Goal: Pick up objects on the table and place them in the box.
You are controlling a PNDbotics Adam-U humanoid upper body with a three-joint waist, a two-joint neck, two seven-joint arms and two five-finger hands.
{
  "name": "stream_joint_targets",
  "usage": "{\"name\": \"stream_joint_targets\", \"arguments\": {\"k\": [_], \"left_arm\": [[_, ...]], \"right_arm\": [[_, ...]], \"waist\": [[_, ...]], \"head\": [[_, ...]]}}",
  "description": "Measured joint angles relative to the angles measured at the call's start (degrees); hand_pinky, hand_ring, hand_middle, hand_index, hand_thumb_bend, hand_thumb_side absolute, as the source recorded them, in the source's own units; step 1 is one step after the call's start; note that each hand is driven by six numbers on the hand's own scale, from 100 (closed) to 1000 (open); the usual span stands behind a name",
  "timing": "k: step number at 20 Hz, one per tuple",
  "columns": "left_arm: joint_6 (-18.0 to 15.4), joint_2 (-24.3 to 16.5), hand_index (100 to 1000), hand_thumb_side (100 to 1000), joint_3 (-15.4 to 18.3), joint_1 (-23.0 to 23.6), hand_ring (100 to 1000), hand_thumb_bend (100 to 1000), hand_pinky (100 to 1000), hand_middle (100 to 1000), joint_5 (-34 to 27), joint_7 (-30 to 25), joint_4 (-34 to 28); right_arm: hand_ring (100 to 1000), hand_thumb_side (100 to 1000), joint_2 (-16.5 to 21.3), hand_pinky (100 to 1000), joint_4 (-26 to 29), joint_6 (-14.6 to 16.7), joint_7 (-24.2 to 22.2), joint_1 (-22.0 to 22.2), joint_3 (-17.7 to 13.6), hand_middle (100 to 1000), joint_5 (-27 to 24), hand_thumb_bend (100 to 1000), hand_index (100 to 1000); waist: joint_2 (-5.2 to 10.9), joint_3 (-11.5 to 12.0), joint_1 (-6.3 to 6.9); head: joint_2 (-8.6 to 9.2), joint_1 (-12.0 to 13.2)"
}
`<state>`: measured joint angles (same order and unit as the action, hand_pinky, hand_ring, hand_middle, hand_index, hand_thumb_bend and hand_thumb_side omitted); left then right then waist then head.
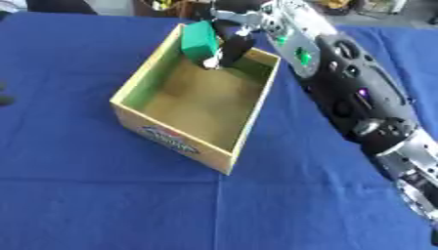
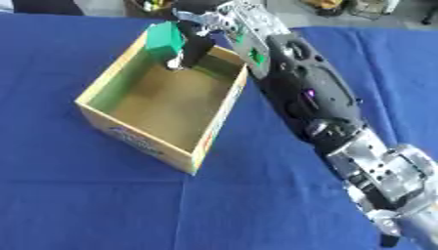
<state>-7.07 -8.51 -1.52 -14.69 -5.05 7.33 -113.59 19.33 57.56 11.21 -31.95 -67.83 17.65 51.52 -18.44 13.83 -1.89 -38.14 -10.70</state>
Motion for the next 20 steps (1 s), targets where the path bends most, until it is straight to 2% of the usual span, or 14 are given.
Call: {"name": "stream_joint_targets", "arguments": {"k": [8,13,15,16,17,20], "left_arm": [[0.01,0.01,846,1000,-0.02,-0.40,691,100,678,709,-0.03,-0.17,0.00],[0.03,0.01,846,1000,-0.10,-0.40,691,100,679,709,-0.06,-0.20,0.00],[0.03,0.01,846,1000,-0.18,-0.40,691,100,679,709,-0.13,-0.21,0.00],[0.04,0.01,846,1000,-0.22,-0.40,691,100,679,709,-0.20,-0.21,0.00],[0.04,0.01,846,1000,-0.26,-0.40,691,100,679,709,-0.25,-0.22,0.00],[0.08,0.01,846,1000,-0.30,-0.40,691,100,679,710,-0.29,-0.26,0.00]], "right_arm": [[524,428,-1.15,686,-4.87,1.44,-1.39,-0.21,-0.49,325,0.84,100,402],[606,437,-1.85,712,-7.27,2.55,-3.39,-0.71,-1.09,429,1.96,100,524],[663,456,-1.98,733,-7.61,3.09,-4.32,-0.79,-1.34,500,2.31,182,613],[711,475,-1.98,752,-7.70,3.38,-4.93,-0.79,-1.41,567,2.43,236,679],[723,480,-1.98,757,-7.70,3.66,-5.65,-0.80,-1.42,587,2.58,253,692],[782,510,-1.98,793,-7.70,4.26,-7.85,-0.85,-1.57,711,3.19,405,783]], "waist": [[-0.38,0.43,-0.16],[-0.60,0.66,-0.32],[-0.60,0.67,-0.32],[-0.60,0.66,-0.32],[-0.60,0.65,-0.32],[-0.60,0.55,-0.31]], "head": [[0.00,0.03],[0.00,0.08],[0.00,0.16],[0.00,0.24],[0.00,0.30],[0.00,0.39]]}}
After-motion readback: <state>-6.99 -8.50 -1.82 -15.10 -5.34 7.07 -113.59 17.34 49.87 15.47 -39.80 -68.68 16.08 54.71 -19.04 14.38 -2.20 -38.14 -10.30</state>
